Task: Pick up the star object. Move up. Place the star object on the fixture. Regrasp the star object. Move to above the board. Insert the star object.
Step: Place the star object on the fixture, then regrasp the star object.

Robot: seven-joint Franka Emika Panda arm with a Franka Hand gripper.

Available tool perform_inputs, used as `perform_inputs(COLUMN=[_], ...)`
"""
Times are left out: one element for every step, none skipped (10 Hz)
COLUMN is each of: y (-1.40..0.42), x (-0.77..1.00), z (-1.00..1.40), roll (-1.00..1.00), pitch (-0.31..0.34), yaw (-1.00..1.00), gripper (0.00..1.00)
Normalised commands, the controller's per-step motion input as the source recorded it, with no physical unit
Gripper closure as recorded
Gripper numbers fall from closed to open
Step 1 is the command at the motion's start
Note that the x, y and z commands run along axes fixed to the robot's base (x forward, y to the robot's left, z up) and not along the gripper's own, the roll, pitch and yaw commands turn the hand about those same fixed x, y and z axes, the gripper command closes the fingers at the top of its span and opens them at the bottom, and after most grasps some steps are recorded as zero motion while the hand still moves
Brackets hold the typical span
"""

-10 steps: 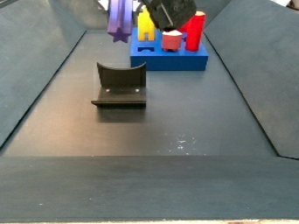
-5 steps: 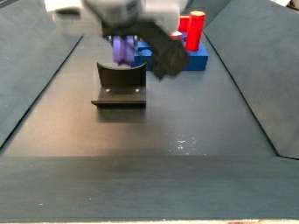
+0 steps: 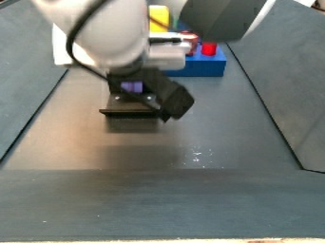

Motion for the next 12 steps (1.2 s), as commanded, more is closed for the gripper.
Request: perform_inputs(y=[0.07, 0.06, 0.06, 0.0, 0.0, 0.0, 0.0, 0.0, 0.0, 0.0, 0.0, 0.0], x=[0.17, 0.13, 0.1, 0.0, 0.0, 0.0, -0.02, -0.02, -0.02, -0.03, -0.03, -0.03], z=[-0.56, -0.42, -0.24, 0.0, 1.0, 1.0, 1.0, 1.0, 1.0, 1.0, 0.86, 0.77], roll=[-0.17, -0.16, -0.15, 0.0, -0.03, -0.02, 0.0, 0.01, 0.04, 0.04, 0.05, 0.05], pitch=[-0.015, -0.018, -0.021, 0.0, -0.011, -0.009, -0.003, 0.001, 0.013, 0.022, 0.036, 0.046], yaw=[-0.13, -0.11, -0.09, 0.0, -0.05, -0.05, -0.03, -0.02, 0.0, 0.01, 0.01, 0.01], gripper=[1.0, 1.0, 1.0, 0.0, 0.0, 0.0, 0.0, 0.0, 0.0, 0.0, 0.0, 0.0])
